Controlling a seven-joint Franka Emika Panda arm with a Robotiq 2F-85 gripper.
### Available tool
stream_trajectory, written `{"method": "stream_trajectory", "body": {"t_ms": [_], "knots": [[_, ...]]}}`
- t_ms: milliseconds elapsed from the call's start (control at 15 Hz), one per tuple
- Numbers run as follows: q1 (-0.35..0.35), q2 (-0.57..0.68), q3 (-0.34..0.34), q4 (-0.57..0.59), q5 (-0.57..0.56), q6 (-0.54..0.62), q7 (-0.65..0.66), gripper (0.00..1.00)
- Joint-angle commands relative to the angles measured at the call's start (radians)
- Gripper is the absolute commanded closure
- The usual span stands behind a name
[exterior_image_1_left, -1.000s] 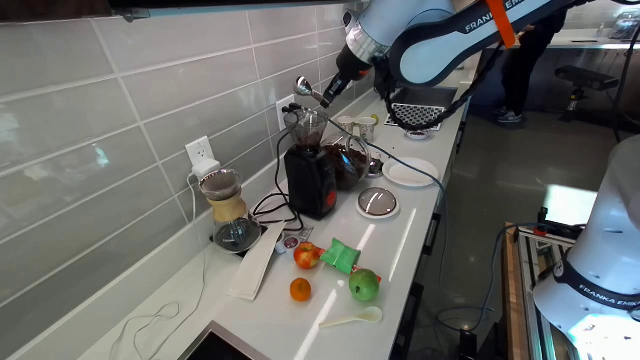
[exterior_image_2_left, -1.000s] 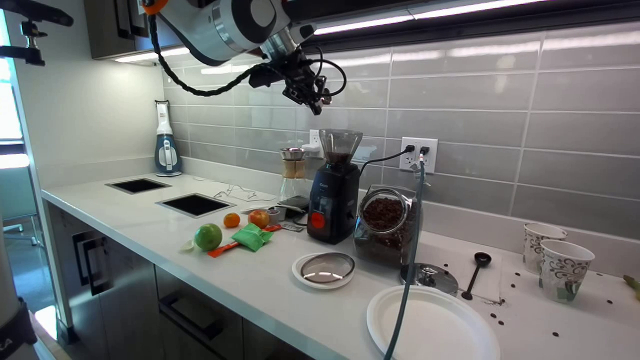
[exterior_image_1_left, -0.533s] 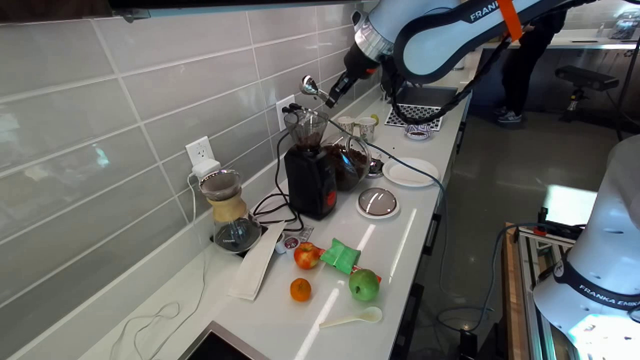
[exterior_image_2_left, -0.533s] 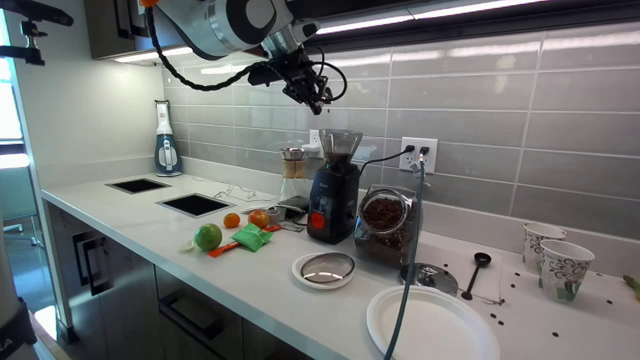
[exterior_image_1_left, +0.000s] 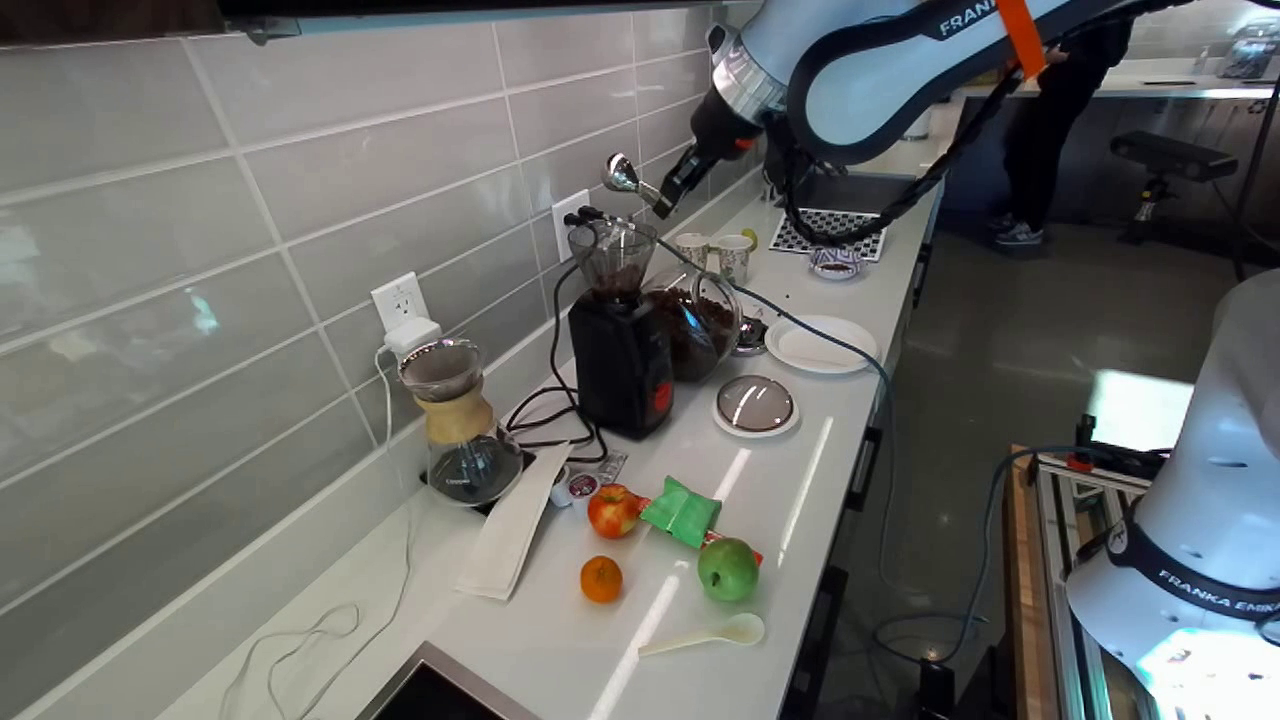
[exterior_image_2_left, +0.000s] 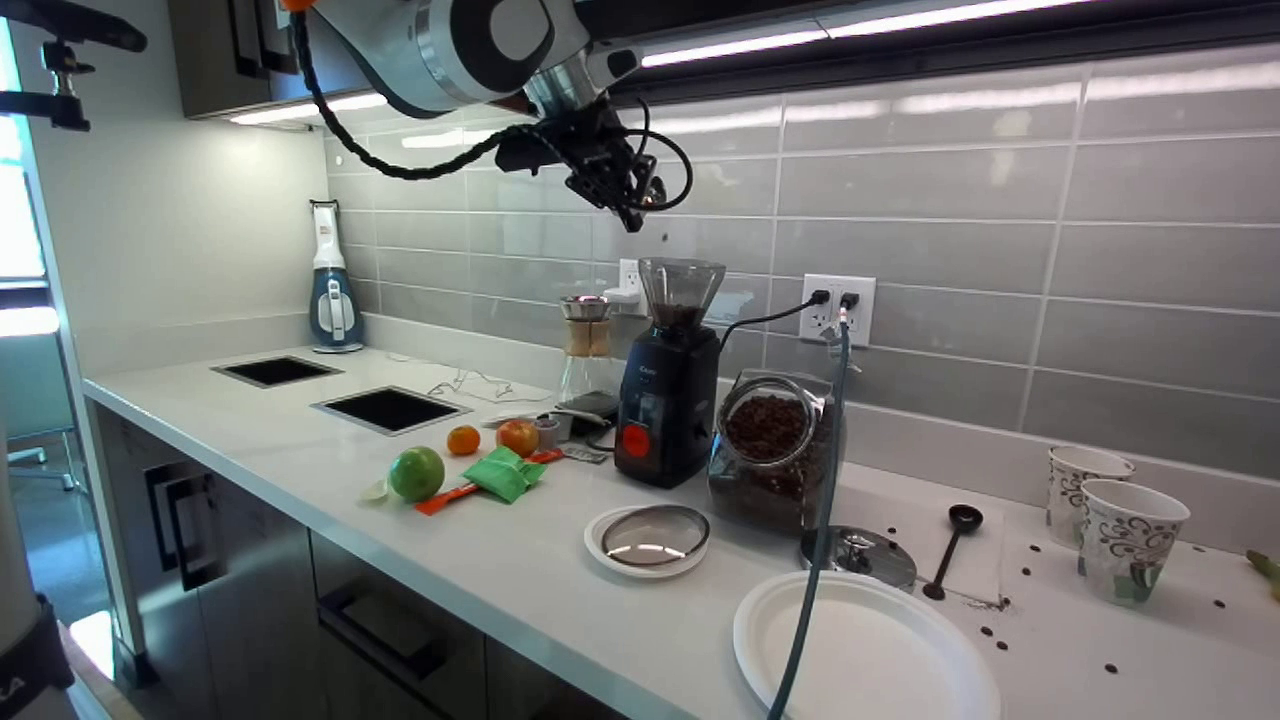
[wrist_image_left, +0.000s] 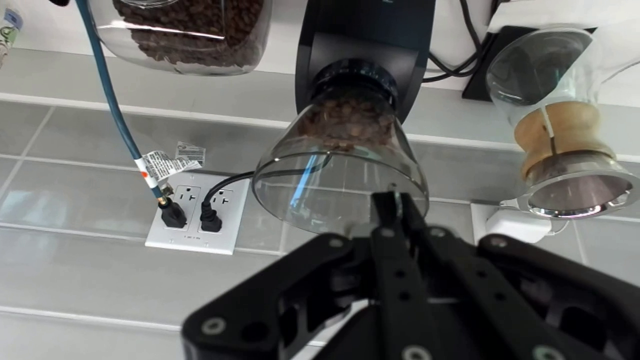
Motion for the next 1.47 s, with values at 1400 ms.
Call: {"method": "stream_trajectory", "body": {"t_ms": [1400], "knots": [[0.265, -0.044, -0.299, 0.066, 0.600, -0.150, -0.434, 0.99]]}}
